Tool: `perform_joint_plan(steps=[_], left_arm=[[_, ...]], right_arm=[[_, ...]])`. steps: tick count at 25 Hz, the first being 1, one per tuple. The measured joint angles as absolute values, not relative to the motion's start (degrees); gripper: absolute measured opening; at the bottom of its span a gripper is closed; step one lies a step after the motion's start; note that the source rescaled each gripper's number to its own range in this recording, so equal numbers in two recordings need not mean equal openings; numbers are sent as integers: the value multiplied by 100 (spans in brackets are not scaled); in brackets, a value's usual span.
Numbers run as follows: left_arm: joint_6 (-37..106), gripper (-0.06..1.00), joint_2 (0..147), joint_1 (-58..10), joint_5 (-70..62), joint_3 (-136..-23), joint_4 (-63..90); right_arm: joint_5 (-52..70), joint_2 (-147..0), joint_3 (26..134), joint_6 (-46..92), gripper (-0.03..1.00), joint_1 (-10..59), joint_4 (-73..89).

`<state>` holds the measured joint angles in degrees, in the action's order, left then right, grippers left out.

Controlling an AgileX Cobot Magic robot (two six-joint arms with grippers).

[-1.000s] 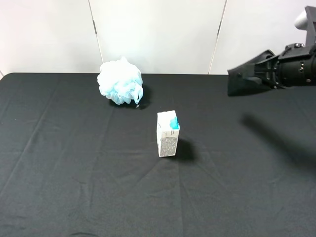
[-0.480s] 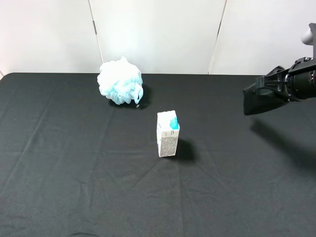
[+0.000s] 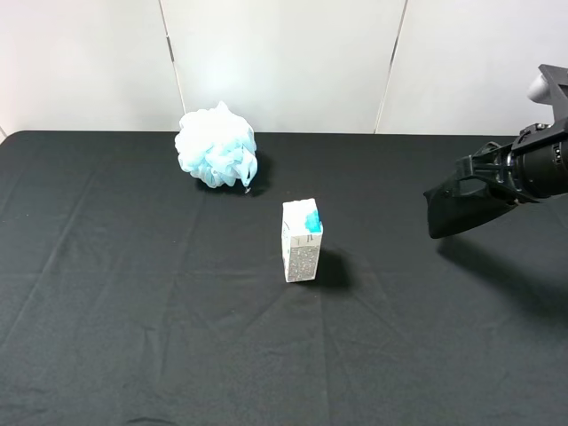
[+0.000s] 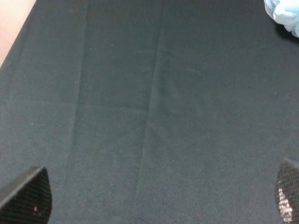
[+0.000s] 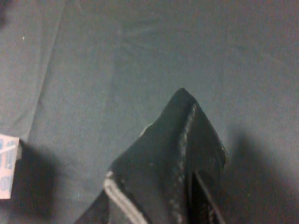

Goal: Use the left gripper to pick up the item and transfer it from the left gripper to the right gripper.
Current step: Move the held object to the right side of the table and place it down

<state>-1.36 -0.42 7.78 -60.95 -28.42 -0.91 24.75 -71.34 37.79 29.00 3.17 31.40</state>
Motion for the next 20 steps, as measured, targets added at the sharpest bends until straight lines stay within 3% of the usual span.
perform_joint_plan(steps=[11,12,13,14,15,17,20], left_arm=[[-136,93,-42,778,-6095,-2842,-91],[-136,93,-42,778,-6095,-2842,-91],[-136,93,-42,778,-6095,-2842,-91],[-136,93,-42,778,-6095,-2842,-91],[-136,93,-42,778,-6095,-2842,-91],[-141,93,-42,778,-6095,-2842,-91],[-139,93,-42,778,-6095,-2842,-91]], right_arm=[[2590,-7134,3779,2906,2,317,3289],[2595,-7134,3779,2906,13,317,3302],[2595,-7134,3779,2906,31,317,3318],[2588,-7134,3779,2906,57,317,3331],[2589,-7134,3779,2911,75,317,3347],[2589,-7134,3784,2917,90,317,3384],[2589,-7134,3784,2921,98,317,3395]])
